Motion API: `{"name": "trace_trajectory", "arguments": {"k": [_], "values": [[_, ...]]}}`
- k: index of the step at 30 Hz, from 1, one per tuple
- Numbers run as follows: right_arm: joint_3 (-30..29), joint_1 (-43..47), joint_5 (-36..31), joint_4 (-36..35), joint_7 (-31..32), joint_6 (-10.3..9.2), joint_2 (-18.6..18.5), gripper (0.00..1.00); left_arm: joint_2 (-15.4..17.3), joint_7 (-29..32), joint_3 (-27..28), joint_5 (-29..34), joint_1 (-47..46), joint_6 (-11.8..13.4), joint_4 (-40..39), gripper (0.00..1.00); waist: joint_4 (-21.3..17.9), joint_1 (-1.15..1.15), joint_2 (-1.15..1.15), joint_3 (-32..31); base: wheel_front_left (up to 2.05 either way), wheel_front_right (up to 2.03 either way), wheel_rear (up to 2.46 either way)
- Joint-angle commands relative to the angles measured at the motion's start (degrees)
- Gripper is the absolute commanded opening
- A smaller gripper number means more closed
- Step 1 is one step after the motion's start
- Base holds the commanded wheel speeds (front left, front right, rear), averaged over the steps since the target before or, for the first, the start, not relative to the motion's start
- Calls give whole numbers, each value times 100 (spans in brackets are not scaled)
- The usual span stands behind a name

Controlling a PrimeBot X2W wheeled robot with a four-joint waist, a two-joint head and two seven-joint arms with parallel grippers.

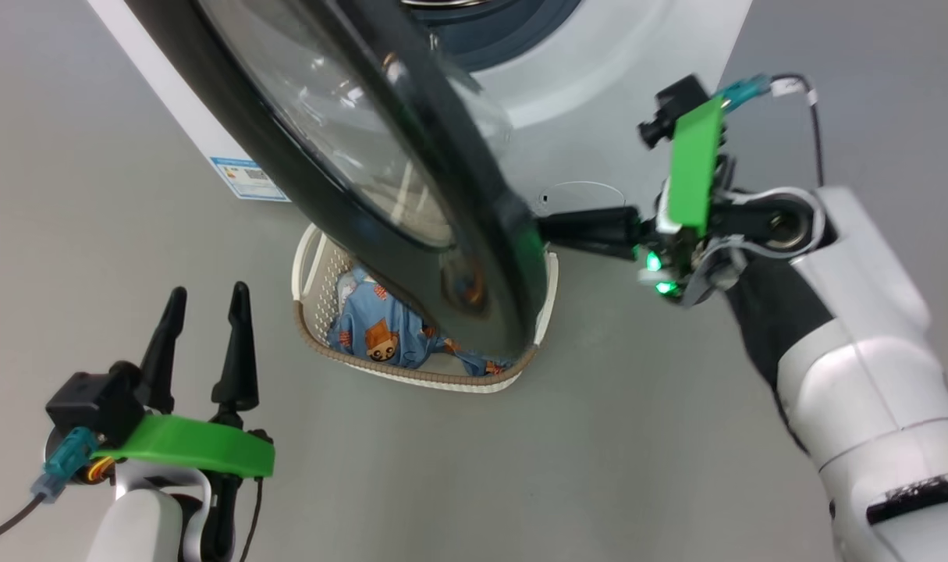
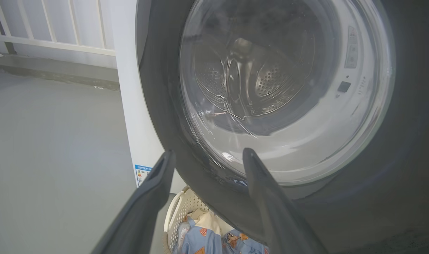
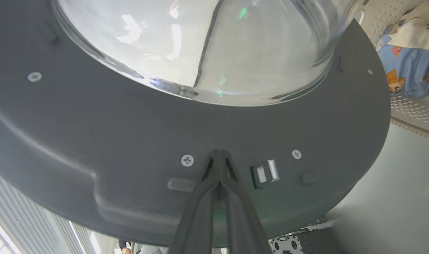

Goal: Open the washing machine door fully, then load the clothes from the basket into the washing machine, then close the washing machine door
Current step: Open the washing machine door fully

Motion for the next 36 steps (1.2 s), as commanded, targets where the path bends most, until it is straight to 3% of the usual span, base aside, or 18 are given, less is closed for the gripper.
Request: {"name": "trace_trajectory", "arguments": {"k": [1,14,20,29,36], "values": [[357,133,272,-258,-139,57,165,0,155,-36,185,59,12,-9,-132,100,13,0,0,-8,0,0,0],[2427,359,2021,-670,-1237,57,165,0,175,-36,127,54,66,-9,-116,100,149,0,0,-116,0,0,0],[3116,257,2600,-677,-1612,57,165,0,160,-36,146,85,111,-9,-101,100,147,0,0,-179,0,0,0],[3407,175,3023,-818,-2081,57,57,0,184,-36,218,119,183,-9,-128,100,-42,0,0,-304,0,0,0],[3348,428,3095,-1549,-2701,57,-479,0,235,-36,309,153,220,-9,-198,100,-277,0,0,-448,0,0,0]]}}
